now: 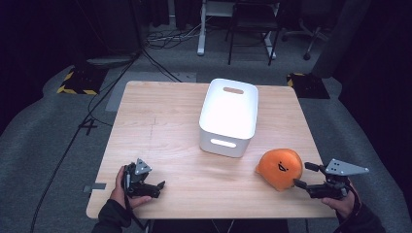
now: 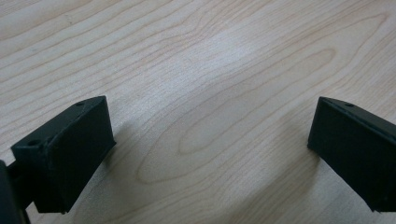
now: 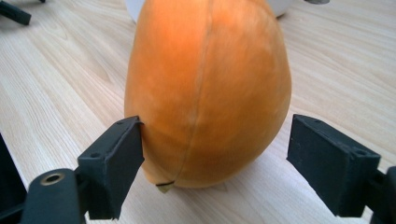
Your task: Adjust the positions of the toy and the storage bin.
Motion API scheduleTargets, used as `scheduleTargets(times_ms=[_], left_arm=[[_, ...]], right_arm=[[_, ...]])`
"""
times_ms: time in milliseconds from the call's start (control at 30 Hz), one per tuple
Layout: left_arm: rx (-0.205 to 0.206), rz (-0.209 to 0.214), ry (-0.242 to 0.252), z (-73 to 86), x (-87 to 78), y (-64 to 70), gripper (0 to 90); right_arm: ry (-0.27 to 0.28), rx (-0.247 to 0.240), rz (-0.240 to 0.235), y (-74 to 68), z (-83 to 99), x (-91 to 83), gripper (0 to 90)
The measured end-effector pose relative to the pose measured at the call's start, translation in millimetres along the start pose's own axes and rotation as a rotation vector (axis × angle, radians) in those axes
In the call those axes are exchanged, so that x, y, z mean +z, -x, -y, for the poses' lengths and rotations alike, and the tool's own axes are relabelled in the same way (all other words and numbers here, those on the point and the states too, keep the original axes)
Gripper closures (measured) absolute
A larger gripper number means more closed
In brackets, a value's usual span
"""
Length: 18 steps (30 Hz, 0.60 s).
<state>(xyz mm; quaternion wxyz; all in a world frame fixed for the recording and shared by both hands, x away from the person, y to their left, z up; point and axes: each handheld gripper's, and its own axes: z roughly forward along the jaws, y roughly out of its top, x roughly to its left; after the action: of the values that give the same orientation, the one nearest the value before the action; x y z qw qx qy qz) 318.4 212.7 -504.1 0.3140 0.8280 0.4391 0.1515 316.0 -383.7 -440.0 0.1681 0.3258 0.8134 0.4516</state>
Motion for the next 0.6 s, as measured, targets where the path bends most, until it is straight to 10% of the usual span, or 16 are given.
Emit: scheduleTargets(times_ms=[600], left_arm=[[0.0,0.001,0.0,0.0,0.0,0.0,0.3]], right_arm=[[0.05,-0.006,0.003,-4.8,-22.7,1.1,18.4]])
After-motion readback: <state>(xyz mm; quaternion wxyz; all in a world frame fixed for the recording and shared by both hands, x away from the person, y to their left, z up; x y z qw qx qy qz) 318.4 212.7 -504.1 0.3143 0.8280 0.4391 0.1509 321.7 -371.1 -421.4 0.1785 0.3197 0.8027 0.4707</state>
